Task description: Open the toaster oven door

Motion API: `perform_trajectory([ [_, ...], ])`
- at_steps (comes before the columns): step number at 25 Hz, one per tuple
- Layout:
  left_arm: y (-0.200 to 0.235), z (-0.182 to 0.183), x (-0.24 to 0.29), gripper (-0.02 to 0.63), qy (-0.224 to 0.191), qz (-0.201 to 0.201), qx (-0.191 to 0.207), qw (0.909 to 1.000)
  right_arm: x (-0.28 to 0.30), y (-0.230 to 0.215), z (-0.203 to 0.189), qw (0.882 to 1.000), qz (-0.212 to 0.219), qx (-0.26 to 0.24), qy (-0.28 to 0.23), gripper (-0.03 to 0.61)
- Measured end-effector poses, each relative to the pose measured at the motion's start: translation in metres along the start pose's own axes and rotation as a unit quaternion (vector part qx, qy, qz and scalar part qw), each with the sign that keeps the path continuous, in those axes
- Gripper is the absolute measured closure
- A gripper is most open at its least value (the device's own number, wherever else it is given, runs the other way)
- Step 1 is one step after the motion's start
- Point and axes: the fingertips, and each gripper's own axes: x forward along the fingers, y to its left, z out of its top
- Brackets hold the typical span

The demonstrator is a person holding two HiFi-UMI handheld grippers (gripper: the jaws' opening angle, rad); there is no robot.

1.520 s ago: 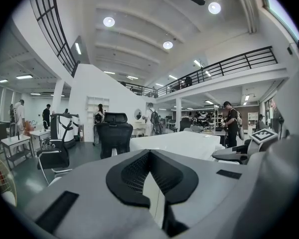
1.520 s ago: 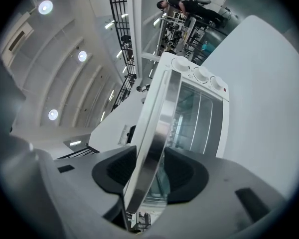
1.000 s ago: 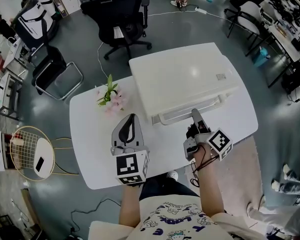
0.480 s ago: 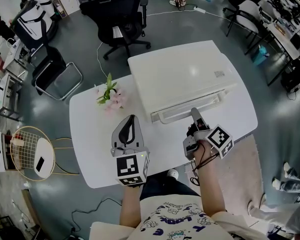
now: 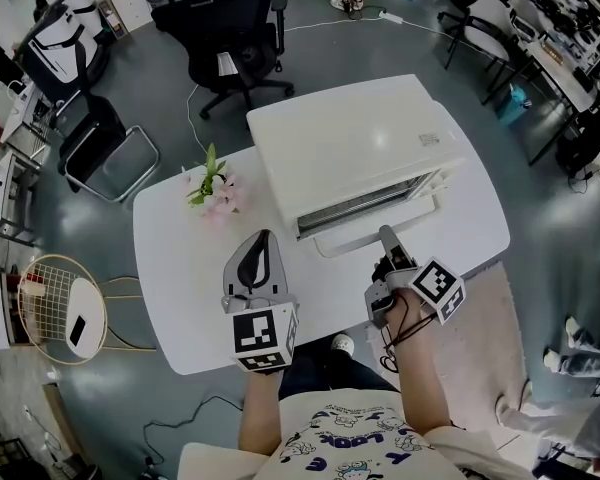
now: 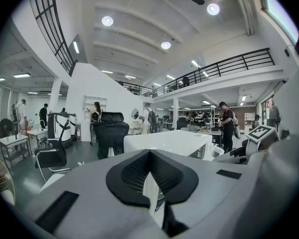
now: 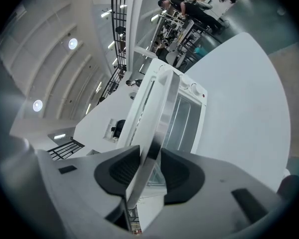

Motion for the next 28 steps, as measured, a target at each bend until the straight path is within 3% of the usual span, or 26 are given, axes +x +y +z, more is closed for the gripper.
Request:
perform_trajectory([
  [9,-0.016,-0.008,-0.009,0.611,0.004,-0.014,0.001,0.9999,-0.027,-0.026,-0.01,1.0,-0.022,-0.016,0.005,0.453],
  [28,-0.039,-0.025,-0.023,0.611,0.017,-0.034,0.007,0.9992,-0.062,-0.08,-0.032,0.998,-0.055,0.004,0.013,0.485],
])
